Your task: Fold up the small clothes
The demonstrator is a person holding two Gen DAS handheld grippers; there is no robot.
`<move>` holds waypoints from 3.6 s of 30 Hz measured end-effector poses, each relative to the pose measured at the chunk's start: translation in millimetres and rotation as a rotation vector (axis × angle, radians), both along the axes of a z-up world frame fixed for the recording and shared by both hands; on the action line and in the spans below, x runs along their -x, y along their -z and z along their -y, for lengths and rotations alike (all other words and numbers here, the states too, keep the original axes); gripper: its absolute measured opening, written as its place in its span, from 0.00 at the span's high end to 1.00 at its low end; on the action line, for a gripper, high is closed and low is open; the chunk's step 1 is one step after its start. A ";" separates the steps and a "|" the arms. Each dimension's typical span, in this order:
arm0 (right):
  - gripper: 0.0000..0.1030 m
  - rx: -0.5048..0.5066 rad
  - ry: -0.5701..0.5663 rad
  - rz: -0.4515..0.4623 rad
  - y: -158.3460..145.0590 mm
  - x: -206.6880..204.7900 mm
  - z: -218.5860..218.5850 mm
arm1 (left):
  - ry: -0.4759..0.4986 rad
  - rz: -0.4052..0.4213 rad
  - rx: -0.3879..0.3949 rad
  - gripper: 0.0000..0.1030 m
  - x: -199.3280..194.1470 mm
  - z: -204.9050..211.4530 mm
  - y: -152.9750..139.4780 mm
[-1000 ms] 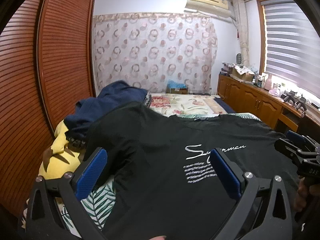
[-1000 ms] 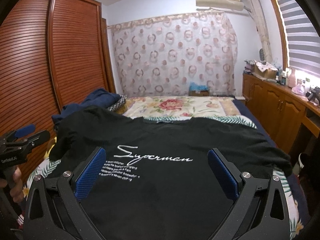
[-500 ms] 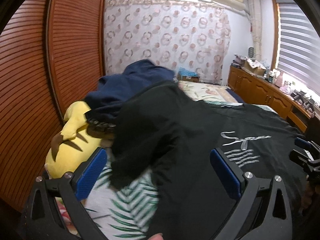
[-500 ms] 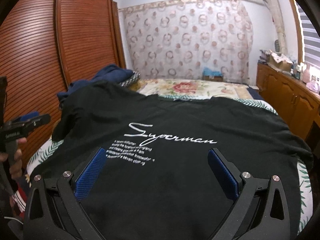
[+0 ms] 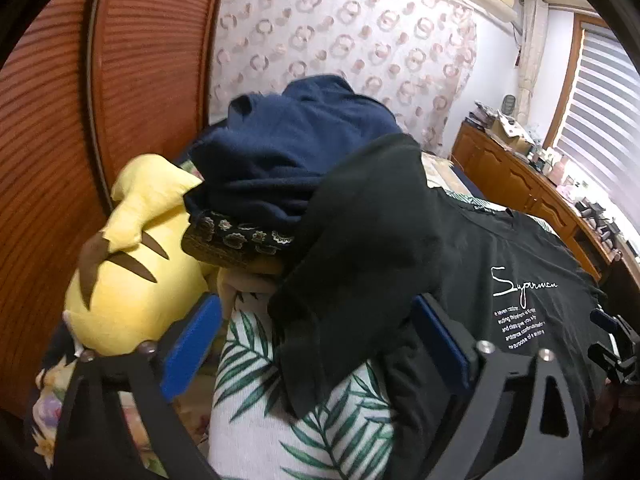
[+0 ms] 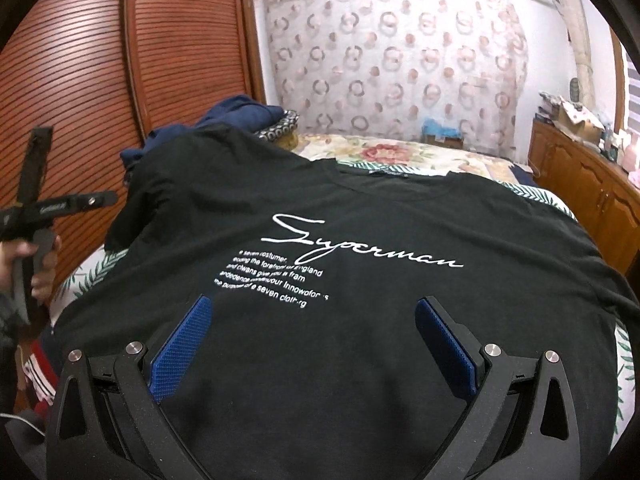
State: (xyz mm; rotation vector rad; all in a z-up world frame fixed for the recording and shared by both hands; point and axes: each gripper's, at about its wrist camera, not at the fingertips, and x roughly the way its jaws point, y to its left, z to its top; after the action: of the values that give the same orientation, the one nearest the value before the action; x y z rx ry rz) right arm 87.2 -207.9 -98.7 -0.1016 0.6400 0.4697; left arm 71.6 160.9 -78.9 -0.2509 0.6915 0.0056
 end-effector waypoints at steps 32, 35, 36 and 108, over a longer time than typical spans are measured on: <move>0.00 -0.008 -0.015 -0.014 2.1 0.5 4.0 | 0.178 0.128 -0.073 1.00 14.6 31.4 -56.2; 0.00 -0.011 -0.014 -0.015 2.4 -0.3 4.7 | 0.244 0.156 -0.081 1.00 9.1 55.2 -75.9; 0.00 -0.013 -0.013 -0.016 2.6 -0.5 4.8 | 0.257 0.158 -0.084 1.00 7.1 62.4 -78.8; 0.64 0.138 -0.352 -0.157 7.2 -85.8 -125.3 | 0.226 -0.152 -0.170 0.49 -16.4 73.6 29.2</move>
State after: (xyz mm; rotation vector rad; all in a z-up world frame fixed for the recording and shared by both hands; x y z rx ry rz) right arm 173.0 -82.6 -105.9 -0.3140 0.8129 0.7780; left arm 88.0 87.3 -108.0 -0.0082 0.8626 -0.1336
